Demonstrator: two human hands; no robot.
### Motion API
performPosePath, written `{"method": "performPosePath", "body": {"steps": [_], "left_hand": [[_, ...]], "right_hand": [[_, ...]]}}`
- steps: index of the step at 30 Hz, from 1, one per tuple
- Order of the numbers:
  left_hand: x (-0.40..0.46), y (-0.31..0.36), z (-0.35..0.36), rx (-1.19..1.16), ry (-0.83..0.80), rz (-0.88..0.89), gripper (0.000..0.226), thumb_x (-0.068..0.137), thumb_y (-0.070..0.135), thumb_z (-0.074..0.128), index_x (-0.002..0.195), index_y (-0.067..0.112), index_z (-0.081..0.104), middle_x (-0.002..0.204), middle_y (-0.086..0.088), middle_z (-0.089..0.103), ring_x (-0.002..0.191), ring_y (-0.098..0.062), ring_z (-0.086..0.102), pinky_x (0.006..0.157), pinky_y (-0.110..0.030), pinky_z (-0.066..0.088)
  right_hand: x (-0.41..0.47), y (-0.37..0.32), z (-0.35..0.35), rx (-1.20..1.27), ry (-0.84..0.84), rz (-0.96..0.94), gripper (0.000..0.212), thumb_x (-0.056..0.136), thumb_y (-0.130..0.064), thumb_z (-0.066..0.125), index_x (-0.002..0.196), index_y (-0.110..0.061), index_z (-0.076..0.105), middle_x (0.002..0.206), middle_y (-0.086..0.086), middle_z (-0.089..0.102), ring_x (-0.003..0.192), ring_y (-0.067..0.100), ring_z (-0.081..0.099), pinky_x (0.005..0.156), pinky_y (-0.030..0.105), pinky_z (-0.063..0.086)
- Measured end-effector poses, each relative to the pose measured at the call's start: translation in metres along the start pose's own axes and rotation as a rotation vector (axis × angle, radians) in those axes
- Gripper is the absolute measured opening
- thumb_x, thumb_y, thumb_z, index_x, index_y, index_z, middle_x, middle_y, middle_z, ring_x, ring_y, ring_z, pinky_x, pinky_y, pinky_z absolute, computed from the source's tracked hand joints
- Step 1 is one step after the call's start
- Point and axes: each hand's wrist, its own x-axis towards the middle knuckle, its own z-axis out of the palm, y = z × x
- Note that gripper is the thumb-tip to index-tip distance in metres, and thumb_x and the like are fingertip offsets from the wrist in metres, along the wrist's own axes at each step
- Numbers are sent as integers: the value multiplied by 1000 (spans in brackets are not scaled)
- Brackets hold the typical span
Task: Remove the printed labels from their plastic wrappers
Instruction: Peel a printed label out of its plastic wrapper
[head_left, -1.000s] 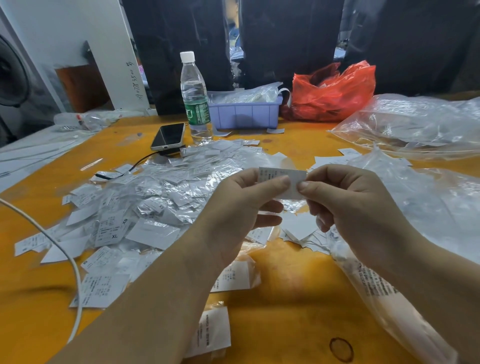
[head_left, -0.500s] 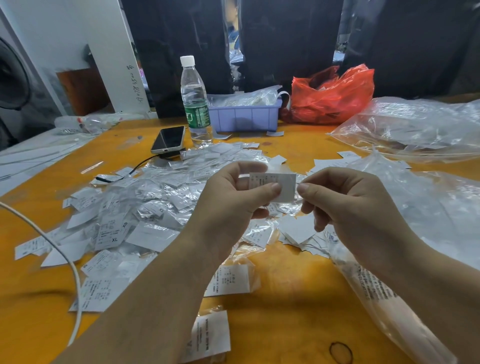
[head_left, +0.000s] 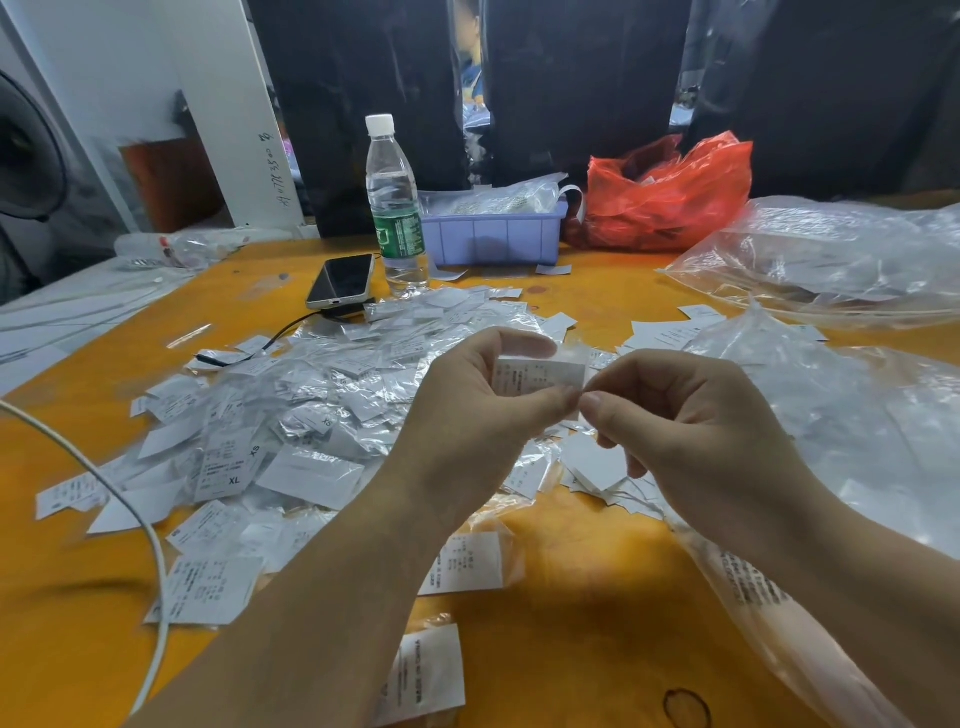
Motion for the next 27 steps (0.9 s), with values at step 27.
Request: {"method": "performPosePath", "body": {"steps": [27], "left_hand": [[12, -18, -17, 848, 169, 63, 29, 85, 27, 67, 113, 31, 59, 113, 13, 56, 106, -10, 51, 80, -25, 39]], "right_hand": [[4, 12, -8, -789, -338, 169, 20, 85, -43, 67, 76, -26, 66, 85, -12, 64, 81, 8, 60, 73, 33, 53]]}}
